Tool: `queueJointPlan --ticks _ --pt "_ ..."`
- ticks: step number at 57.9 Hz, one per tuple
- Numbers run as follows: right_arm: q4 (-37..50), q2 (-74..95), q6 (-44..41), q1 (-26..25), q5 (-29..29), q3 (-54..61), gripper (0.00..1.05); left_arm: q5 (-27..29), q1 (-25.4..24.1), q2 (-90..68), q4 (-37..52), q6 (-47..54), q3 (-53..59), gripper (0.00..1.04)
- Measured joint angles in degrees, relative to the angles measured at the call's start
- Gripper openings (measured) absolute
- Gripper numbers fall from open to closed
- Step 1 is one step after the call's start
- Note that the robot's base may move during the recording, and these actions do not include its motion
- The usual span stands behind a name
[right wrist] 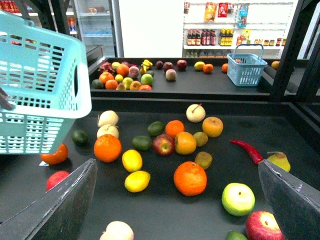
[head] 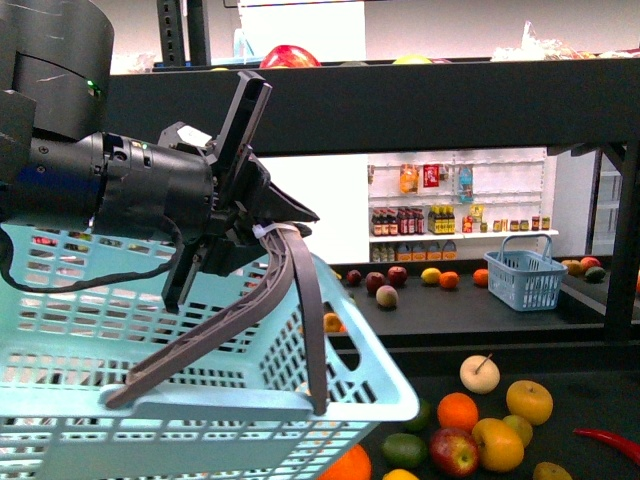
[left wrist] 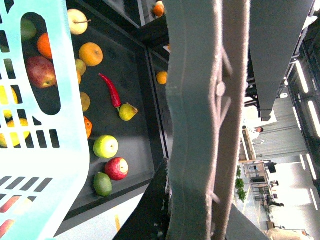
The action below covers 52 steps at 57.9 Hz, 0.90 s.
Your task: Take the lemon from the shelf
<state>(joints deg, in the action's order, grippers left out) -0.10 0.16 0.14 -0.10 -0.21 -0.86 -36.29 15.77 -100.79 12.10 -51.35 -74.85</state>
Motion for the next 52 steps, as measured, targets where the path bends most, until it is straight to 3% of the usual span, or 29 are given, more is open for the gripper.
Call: queueJointPlan --ticks 9,47,49,52 --pt "0.0 0.0 0.0 0.0 0.02 0.0 0.97 2.89 0.24 -3.67 2.73 -0.37 -1.79 0.09" --pt "0.0 0.0 0.0 0.0 0.02 0.0 0.97 2.1 8.22 -10.23 8.37 -3.82 -6.03 0.09" --pt "-0.37 0.35 0.26 0.46 1.6 -0.04 0.97 2.23 8.37 -10.23 8.35 -3.82 -6.03 0.09" --pt "-4.72 3.54 1.79 3.85 12.31 -1.6 0.97 2.27 8.55 -10.23 8.35 -3.82 -6.03 0.09"
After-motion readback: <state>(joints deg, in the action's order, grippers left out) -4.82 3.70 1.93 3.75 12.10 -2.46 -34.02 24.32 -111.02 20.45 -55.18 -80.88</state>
